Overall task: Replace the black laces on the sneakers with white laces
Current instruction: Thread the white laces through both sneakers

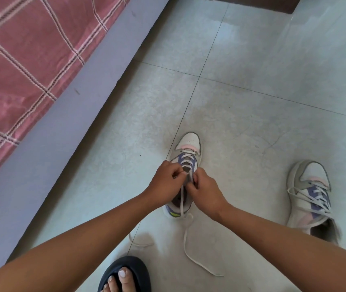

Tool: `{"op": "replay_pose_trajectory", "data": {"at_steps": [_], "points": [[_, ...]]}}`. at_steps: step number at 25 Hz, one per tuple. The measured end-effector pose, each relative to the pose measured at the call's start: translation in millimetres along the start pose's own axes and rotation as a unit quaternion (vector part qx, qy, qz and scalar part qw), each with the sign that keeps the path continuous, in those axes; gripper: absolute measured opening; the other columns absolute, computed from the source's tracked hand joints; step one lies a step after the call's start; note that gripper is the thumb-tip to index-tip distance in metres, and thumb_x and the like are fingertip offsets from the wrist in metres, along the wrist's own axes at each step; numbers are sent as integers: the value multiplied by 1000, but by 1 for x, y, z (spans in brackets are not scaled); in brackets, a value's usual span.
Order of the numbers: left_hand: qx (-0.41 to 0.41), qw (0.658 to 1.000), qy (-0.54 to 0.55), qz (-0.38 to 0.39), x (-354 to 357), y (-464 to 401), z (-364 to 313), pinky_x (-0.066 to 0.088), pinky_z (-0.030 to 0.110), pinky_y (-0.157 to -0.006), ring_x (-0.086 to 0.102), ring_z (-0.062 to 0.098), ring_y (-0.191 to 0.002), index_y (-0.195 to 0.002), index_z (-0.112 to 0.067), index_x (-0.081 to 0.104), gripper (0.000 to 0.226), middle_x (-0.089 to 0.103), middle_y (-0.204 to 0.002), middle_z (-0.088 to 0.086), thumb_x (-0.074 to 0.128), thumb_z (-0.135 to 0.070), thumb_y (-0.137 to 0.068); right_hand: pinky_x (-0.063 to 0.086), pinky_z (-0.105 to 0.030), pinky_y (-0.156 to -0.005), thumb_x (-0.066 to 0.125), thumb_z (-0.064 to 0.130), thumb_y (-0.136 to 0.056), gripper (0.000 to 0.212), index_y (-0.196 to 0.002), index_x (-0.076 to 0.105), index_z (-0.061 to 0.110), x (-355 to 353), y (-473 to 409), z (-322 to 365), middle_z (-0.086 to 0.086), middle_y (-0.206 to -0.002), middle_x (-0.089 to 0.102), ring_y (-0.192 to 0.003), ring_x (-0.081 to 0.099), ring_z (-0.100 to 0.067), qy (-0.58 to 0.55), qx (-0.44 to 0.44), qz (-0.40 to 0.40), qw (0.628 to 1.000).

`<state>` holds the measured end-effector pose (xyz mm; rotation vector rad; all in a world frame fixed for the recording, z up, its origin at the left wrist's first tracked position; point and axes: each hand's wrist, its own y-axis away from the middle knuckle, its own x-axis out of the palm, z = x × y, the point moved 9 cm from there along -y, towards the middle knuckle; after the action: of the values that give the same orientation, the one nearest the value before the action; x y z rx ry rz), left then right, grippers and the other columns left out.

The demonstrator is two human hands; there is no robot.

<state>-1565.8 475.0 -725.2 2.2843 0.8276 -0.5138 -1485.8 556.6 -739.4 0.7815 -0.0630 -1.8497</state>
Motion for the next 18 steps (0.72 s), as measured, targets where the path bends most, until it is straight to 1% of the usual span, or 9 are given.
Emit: {"op": "replay_pose_trajectory", "data": {"at_steps": [3,5,6,8,10,11,13,16,18], "points": [[-9,999,33,27,-4,1,-2,37,24,-67,46,13,-72,-74,-10,51,21,49,-81,3,51,-19,-93,34,-16,-47,47,14,-94,32,-70,28,22,0,3,2,4,-64,40,-53,34,-9,-9,24,-4,1000],[0,1000,17,9,-12,4,-3,36,16,-61,43,10,-67,-70,-12,47,26,48,-74,0,50,-22,-94,30,-20,-48,46,15,-96,28,-74,29,22,0,7,8,3,-64,42,-55,36,-13,18,3,5,1000],[11,1000,-8,-3,-17,7,-3,34,12,-57,42,8,-63,-68,-14,46,29,46,-71,-2,50,-25,-95,32,-24,-51,45,19,-97,24,-77,32,21,-1,11,10,3,-65,43,-56,40,-15,42,-11,7,999],[21,998,-58,-5,-22,13,5,35,9,-56,43,5,-60,-68,-17,47,30,48,-69,-5,49,-29,-95,36,-29,-56,43,32,-97,16,-88,42,20,1,21,16,5,-69,49,-62,49,-17,127,-38,16,991],[-11,998,-59,23,-23,18,22,35,10,-52,47,2,-58,-72,-18,54,28,55,-68,-8,48,-31,-95,38,-30,-59,38,42,-97,28,-90,53,19,12,28,19,3,-77,52,-71,54,-19,232,-34,52,971],[-31,998,-38,35,-23,20,29,35,10,-51,49,-1,-55,-75,-16,59,27,58,-66,-8,48,-31,-95,37,-29,-60,37,44,-97,35,-84,56,18,18,27,18,1,-78,53,-71,53,-19,250,-10,75,965],[-50,998,14,43,-27,19,34,34,6,-48,51,-5,-49,-76,-14,65,28,61,-58,-8,49,-28,-95,37,-28,-61,44,38,-95,37,-73,57,11,26,21,12,-2,-75,54,-70,51,-20,194,61,112,973],[-58,995,75,32,-39,13,31,41,7,-56,56,0,-51,-72,-15,67,29,61,-53,-8,52,-26,-95,38,-21,-55,56,19,-91,28,-78,66,-5,25,16,10,-5,-67,56,-58,50,-15,-39,133,111,984],[-71,990,119,18,-49,7,32,47,15,-63,58,5,-53,-73,-12,67,29,61,-58,-4,53,-24,-94,35,-16,-46,57,18,-91,24,-77,69,2,14,20,9,5,-54,53,-44,43,-5,-152,163,107,969]]}}
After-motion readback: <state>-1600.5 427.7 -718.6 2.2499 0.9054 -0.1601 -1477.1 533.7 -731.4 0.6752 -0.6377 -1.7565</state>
